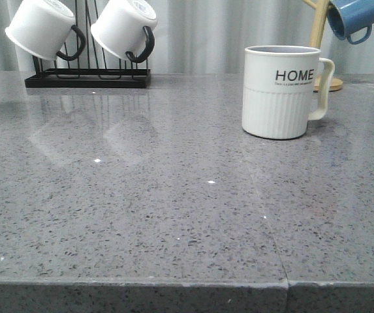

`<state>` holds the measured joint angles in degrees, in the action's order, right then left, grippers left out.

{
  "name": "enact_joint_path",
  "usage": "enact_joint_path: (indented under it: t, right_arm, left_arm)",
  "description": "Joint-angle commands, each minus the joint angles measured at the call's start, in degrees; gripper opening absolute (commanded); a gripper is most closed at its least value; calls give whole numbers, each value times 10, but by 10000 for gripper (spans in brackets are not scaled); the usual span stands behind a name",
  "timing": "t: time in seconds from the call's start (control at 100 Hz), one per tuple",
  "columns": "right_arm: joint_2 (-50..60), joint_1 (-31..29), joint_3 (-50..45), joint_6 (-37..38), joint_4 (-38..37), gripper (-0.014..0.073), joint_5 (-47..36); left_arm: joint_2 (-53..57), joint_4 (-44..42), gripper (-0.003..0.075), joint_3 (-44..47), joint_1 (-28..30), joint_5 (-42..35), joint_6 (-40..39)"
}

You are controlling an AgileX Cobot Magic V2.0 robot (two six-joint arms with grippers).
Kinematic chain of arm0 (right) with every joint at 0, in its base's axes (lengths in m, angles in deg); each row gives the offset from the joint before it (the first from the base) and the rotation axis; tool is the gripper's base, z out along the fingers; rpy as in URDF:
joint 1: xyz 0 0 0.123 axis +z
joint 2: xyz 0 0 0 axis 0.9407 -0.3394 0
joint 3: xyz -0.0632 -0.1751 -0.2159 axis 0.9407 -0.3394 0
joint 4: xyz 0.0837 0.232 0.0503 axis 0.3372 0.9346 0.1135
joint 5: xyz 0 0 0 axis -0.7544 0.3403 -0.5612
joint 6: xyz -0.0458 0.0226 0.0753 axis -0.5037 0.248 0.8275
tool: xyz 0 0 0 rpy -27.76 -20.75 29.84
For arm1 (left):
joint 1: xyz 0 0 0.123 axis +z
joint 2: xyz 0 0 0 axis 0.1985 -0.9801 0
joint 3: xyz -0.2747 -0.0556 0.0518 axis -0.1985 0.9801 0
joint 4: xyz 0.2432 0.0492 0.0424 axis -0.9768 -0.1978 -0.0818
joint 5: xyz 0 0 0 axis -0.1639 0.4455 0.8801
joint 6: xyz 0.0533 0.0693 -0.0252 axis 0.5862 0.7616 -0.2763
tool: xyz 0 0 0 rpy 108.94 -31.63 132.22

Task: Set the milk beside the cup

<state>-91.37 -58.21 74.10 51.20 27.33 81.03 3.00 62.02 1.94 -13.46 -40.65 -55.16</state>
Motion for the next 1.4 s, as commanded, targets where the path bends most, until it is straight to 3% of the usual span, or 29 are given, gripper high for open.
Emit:
enact_joint_path:
  t: [0.0,0.23,0.32,0.49,0.77,0.99,1.06,1.11,1.23,1.28,1.39]
  right_arm:
    - [51,0,14,2,1,-66,28]
    - [154,0,14,2,24,-66,145]
    - [161,0,14,2,24,-66,156]
    - [161,0,14,2,24,-66,156]
    - [161,0,14,2,24,-66,155]
    - [161,0,14,2,24,-66,155]
    - [161,0,14,2,24,-66,155]
    - [161,0,14,2,24,-66,155]
    - [161,0,14,2,24,-66,155]
    - [161,0,14,2,24,-66,155]
    - [161,0,14,2,24,-66,155]
  left_arm:
    - [17,0,-20,35,2,-49,-2]
    - [17,0,-20,35,2,-90,-2]
    - [17,0,-20,21,2,-113,-2]
    - [-7,0,-20,-52,2,-72,-2]
    - [-180,0,-20,-224,2,80,-2]
    - [-323,10,-11,-297,2,43,-2]
    - [-356,10,62,-308,2,20,-2]
    - [-376,10,155,-311,2,-2,-2]
    - [-420,19,487,-311,2,-72,-2]
    - [-438,30,582,-311,2,-98,-2]
    - [-477,42,661,-311,2,-153,-2]
